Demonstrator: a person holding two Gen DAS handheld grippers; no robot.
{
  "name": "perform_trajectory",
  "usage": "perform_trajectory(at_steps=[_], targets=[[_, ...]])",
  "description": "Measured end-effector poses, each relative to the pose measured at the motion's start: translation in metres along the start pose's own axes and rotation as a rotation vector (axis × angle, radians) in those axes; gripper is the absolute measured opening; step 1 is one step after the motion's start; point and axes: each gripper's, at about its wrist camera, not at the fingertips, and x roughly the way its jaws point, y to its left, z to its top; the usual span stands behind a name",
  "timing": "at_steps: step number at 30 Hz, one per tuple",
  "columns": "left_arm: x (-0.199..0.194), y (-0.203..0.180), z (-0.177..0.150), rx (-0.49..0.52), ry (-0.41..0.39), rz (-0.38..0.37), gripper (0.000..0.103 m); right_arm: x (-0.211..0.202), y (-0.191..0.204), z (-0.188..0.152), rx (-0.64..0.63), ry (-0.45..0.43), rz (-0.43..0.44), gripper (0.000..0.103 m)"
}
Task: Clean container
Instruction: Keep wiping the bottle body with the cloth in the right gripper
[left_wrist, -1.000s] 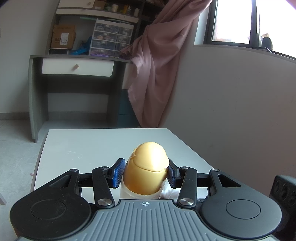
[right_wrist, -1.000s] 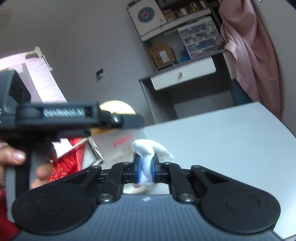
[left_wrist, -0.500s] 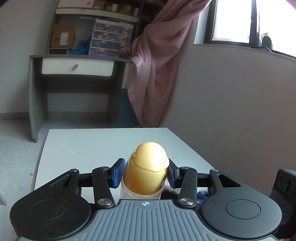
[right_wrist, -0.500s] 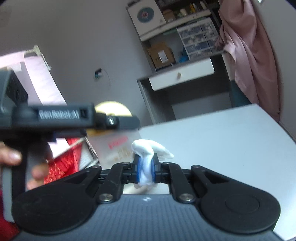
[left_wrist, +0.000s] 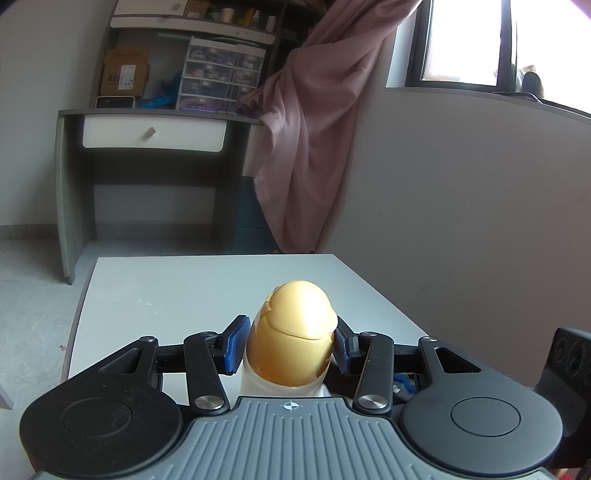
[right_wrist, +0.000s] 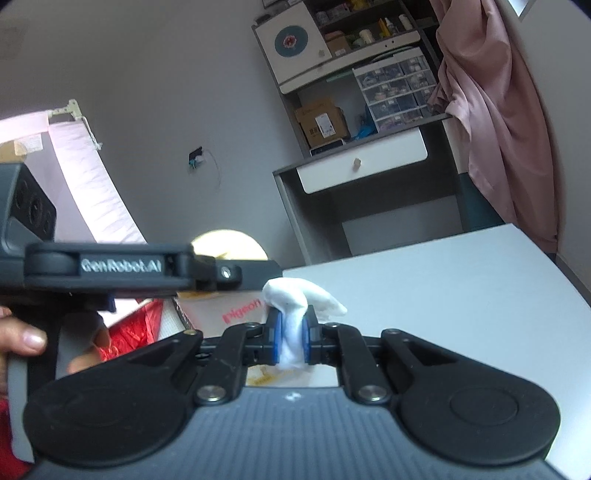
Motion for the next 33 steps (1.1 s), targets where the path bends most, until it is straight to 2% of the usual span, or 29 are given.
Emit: perform_trajectory(at_steps=[9,13,16,24,33], targets=[[0.001,0.001,0.001,-0.007,-0.002,-0.004,0.047,0.014,-0.006,-0.020,0.009,0.105,-0.038,0.011],[0.001,0.003,0.001,-0.006,-0.001,-0.007,0.047,0.014,-0.005,-0.019,-0.004,0.115,-0.038,0.011],[0.002,0.004,0.002,-0.005,0.000,-0.009,0.047,0.011,-0.004,-0.014,0.000,0.081,-0.032,0.012],[0.004,0.005,0.005,0.001,0.004,-0.011,0.047,-0.001,-0.001,0.005,0.035,-0.109,-0.001,0.012],[0.007,0.007,0.007,0.002,0.005,-0.010,0.047,0.003,-0.007,0.005,0.052,-0.088,0.005,0.012]])
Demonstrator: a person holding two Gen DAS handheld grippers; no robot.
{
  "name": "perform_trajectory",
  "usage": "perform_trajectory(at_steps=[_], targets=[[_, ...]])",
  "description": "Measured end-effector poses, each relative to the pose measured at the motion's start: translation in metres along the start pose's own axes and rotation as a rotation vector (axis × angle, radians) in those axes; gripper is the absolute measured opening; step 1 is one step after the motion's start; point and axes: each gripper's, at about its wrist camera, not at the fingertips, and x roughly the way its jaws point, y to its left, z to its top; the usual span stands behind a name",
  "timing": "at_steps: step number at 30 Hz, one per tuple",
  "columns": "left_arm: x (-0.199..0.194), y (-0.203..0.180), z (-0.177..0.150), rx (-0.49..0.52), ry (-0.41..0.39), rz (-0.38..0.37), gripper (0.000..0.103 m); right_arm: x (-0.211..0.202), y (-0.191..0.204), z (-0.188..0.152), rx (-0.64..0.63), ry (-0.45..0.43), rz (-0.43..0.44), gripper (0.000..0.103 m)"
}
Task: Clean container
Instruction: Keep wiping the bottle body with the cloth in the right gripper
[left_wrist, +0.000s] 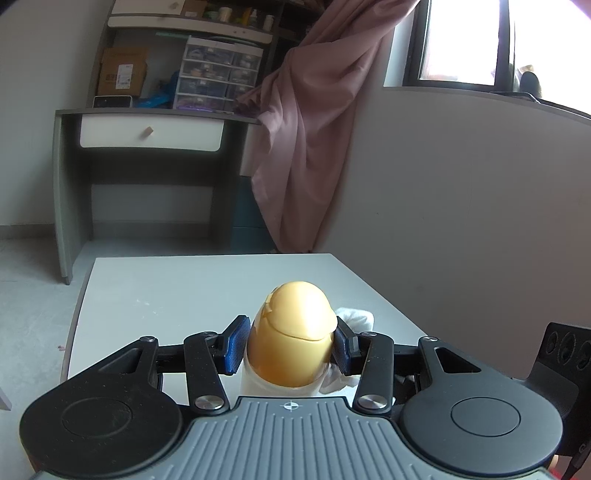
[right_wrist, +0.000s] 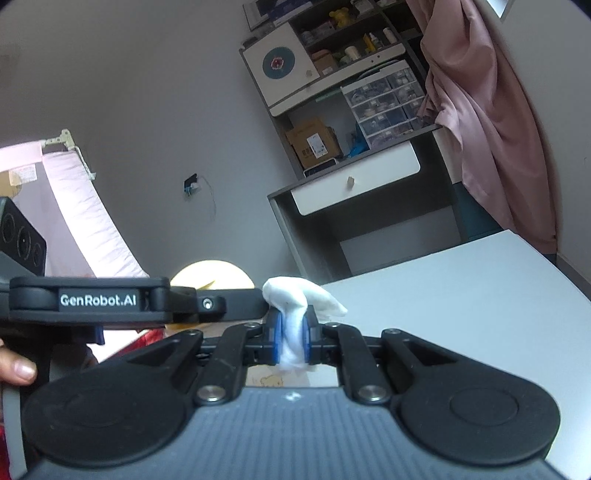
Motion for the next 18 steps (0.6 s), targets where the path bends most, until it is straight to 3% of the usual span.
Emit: perform_trajectory(at_steps=[18], targets=[[0.001,0.004,-0.002,0.002,0.001,0.001,0.047,0.016,-0.001,-0.023,-0.066,0.186,-0.078,0.012]])
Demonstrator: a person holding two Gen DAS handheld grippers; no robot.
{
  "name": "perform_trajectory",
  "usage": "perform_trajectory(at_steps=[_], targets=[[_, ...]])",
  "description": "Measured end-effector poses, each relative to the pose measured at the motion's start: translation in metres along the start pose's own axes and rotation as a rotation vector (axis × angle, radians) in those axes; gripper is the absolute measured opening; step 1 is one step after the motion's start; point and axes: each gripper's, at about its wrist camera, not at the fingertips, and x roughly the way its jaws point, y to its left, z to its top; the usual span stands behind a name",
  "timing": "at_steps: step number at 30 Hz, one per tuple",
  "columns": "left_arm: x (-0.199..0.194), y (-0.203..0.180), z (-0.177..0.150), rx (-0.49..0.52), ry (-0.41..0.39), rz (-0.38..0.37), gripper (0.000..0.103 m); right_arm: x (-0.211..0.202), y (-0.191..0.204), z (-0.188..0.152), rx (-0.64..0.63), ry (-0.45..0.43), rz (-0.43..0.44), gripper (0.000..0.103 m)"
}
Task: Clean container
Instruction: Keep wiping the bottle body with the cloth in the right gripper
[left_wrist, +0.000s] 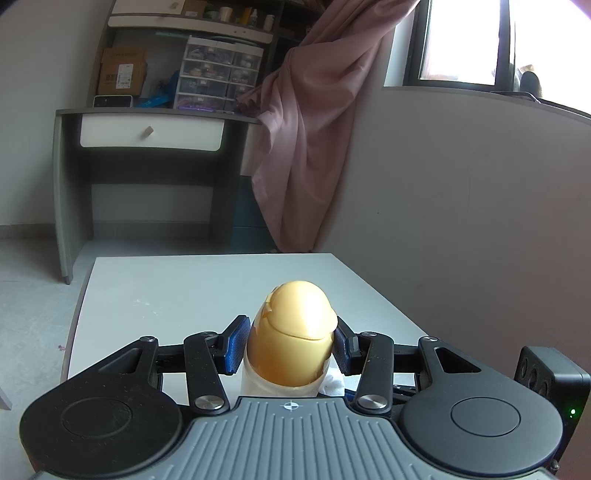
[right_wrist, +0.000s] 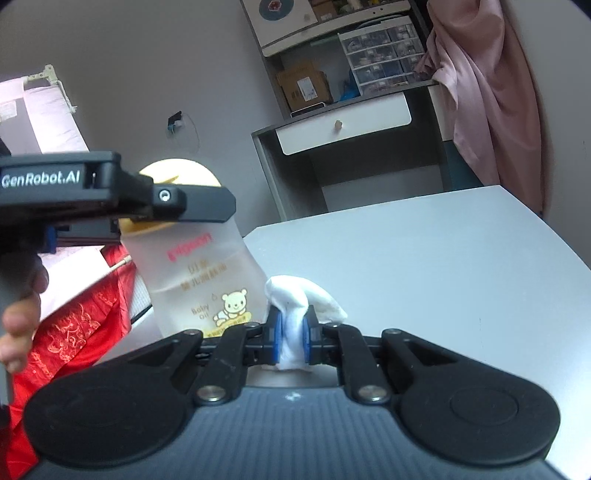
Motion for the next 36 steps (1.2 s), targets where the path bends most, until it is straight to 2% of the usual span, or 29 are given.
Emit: perform_trajectory(at_steps=[4,16,22,31,36], targets=[[0.001,0.001,0.000,-0.002,0.003,0.000,0.047,-0.005,0.002,0.001,0.004,-0.018,0.005,0.012],[0.004,-0.001,-0.001,0.000,0.006,0.006,0.047,-0.041,0.025,0.014,-0.042,-0.142,0.106,0.012],[0.004,-0.002,-0.001,0.003,0.007,0.007,0.047,-0.035,0.021,0.007,-0.026,-0.097,0.126,0.012],[0.005,0.002,0.000,0.001,0.006,0.008,0.047,-0.022,0.019,-0.014,-0.021,0.015,0.108,0.012],[0.004,0.002,0.000,0.000,0.007,0.013,0.047,-0.022,0.022,-0.015,-0.041,0.024,0.097,0.012]])
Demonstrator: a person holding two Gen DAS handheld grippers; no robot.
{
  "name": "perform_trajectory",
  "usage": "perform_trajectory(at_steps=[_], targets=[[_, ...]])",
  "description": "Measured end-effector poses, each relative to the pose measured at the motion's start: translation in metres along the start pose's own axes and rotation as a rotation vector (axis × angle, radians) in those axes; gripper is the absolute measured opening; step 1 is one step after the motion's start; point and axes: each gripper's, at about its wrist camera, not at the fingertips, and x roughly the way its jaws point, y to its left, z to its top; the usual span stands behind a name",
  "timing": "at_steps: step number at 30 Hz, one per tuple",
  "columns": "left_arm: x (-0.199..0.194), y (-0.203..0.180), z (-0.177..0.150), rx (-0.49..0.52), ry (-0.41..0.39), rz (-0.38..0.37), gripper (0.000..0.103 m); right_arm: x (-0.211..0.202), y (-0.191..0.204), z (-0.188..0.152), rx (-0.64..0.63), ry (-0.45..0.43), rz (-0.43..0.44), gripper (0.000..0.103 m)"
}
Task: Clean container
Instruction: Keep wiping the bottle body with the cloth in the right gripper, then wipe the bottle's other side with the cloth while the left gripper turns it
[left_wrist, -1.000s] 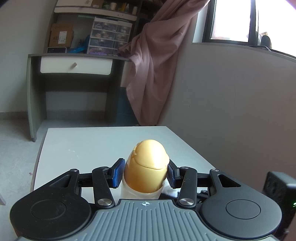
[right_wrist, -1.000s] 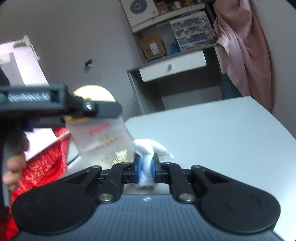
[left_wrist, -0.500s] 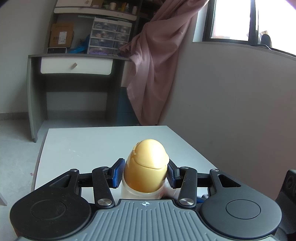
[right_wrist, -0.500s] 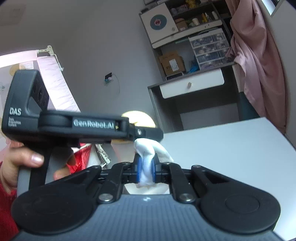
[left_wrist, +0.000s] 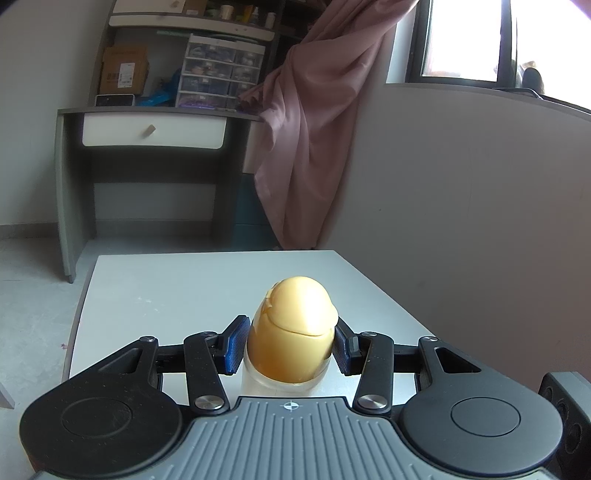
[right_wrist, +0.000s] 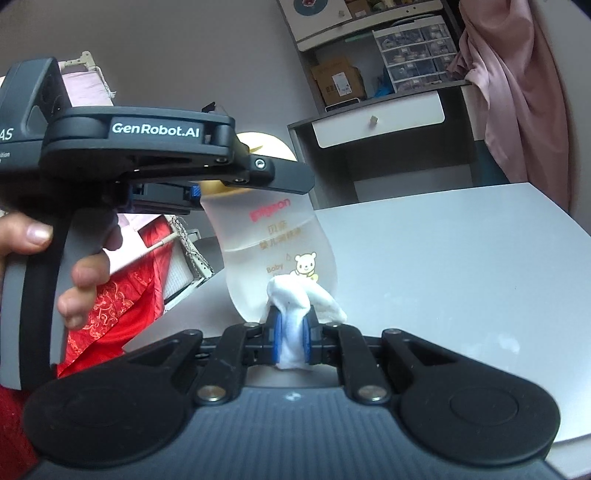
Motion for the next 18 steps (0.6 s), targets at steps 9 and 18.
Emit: perform_trajectory(at_steps=[9,18], targets=[[0.000,-0.001,0.001,0.009,0.007,0.014,0.047,-0.019,0.022,0.021,-0.029,-0.095,0.056,0.012],[-0.002,0.002,-0.001,-0.001,0.006,0.008,0.047,-0.021,0.030,0.027,-0.020,-0.109,0.071,0.012]])
